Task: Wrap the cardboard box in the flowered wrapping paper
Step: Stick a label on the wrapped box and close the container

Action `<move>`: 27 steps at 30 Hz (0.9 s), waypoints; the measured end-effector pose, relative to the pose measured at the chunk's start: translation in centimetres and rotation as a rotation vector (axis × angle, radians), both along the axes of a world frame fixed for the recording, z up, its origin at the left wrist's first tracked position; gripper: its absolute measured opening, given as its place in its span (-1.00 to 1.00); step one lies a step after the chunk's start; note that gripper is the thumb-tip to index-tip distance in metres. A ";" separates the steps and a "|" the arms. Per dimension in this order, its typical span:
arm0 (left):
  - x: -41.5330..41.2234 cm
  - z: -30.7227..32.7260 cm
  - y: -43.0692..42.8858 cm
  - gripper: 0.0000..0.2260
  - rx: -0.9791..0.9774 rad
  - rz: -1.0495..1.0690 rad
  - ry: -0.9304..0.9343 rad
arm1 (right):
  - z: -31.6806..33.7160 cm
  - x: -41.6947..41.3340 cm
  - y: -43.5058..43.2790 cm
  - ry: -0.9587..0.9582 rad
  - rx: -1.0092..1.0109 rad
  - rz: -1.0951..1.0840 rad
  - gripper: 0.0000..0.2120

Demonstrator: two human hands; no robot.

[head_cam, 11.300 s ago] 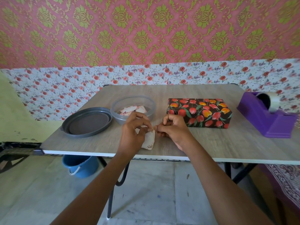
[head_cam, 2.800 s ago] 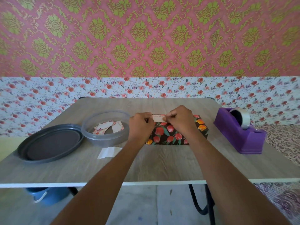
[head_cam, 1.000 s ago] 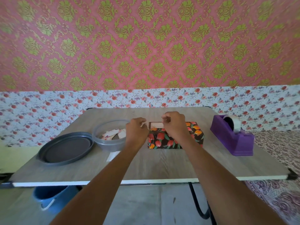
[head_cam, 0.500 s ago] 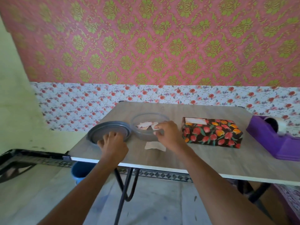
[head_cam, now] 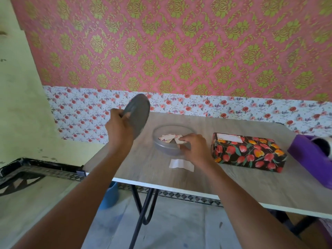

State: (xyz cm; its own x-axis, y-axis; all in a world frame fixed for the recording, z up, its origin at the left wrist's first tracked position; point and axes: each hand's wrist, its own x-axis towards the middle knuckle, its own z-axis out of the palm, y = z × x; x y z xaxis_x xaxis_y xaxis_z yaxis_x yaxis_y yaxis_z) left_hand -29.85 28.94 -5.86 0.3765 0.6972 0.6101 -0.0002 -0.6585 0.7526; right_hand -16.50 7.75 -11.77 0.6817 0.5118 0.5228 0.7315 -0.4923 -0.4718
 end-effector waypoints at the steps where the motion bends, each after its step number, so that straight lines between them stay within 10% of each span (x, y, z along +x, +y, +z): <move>1: 0.4 0.7 0.0 -0.92 -0.073 -0.002 -0.075 | 0.3 0.0 0.2 0.015 0.040 0.001 -0.72; 9: 4.8 0.7 -0.7 -0.94 -1.097 -0.268 -0.324 | 2.3 0.5 1.0 0.399 0.436 0.003 -0.45; 15: 7.7 -2.9 -1.5 -0.79 -1.008 -0.350 -0.166 | 2.0 2.6 1.5 0.404 0.461 -0.137 -0.86; 27: 11.8 -5.9 -1.9 -0.69 -0.494 -0.019 0.320 | 0.5 2.9 2.7 0.212 0.085 -0.500 -0.61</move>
State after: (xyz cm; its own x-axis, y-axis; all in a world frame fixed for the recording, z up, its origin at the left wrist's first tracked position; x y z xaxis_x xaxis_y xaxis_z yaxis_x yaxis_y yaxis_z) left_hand -18.05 27.06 -11.78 0.5033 0.8614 0.0686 0.2694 -0.2319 0.9347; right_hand -13.61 10.43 -11.28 0.9258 0.0604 0.3731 0.3028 -0.7093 -0.6366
